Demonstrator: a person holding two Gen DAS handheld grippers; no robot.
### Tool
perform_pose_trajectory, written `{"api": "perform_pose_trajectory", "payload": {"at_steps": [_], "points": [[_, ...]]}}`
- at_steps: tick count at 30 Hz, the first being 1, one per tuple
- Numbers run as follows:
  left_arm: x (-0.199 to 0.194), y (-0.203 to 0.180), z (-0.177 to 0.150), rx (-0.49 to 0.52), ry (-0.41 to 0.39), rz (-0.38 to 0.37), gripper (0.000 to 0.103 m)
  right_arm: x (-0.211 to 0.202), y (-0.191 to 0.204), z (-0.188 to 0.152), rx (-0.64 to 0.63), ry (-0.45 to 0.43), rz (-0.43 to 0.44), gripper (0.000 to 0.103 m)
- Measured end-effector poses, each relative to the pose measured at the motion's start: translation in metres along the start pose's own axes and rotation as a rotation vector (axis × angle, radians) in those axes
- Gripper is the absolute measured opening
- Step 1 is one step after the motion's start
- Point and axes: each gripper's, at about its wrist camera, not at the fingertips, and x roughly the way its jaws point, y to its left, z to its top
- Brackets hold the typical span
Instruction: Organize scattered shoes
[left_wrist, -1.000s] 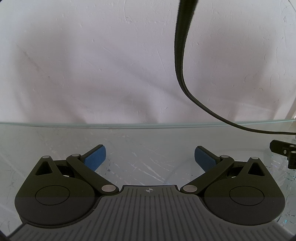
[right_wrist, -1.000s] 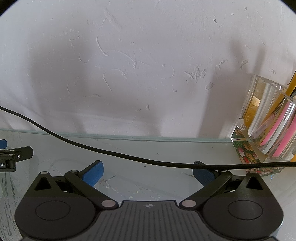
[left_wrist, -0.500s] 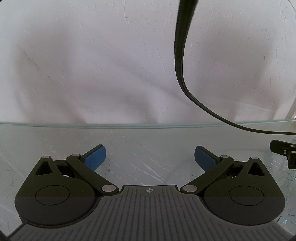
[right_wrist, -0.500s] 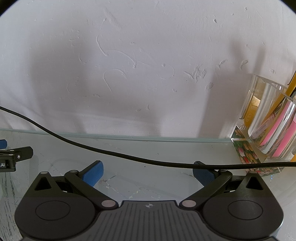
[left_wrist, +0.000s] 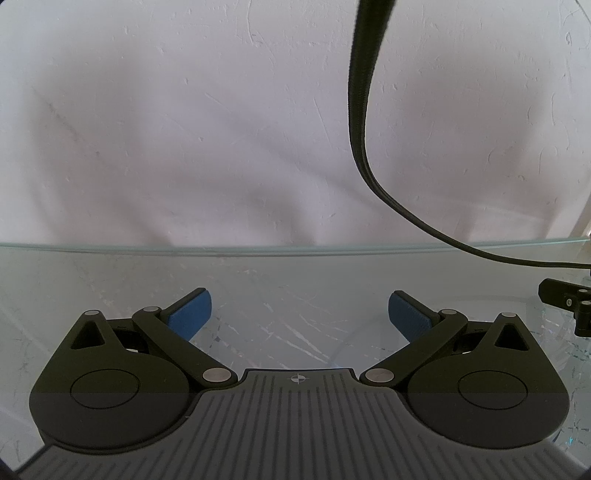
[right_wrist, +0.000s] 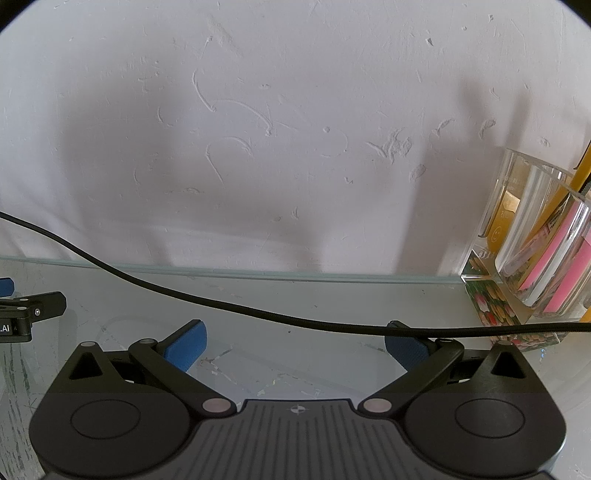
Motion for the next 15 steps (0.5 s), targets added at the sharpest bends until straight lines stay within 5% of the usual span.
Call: {"api": "perform_pose_trajectory", "payload": {"at_steps": [15], "points": [[-0.0011, 0.0004, -0.0007, 0.0, 0.0, 0.0, 0.103, 0.0005, 0.0001, 0.0, 0.0, 0.0, 0.0, 0.103]]}}
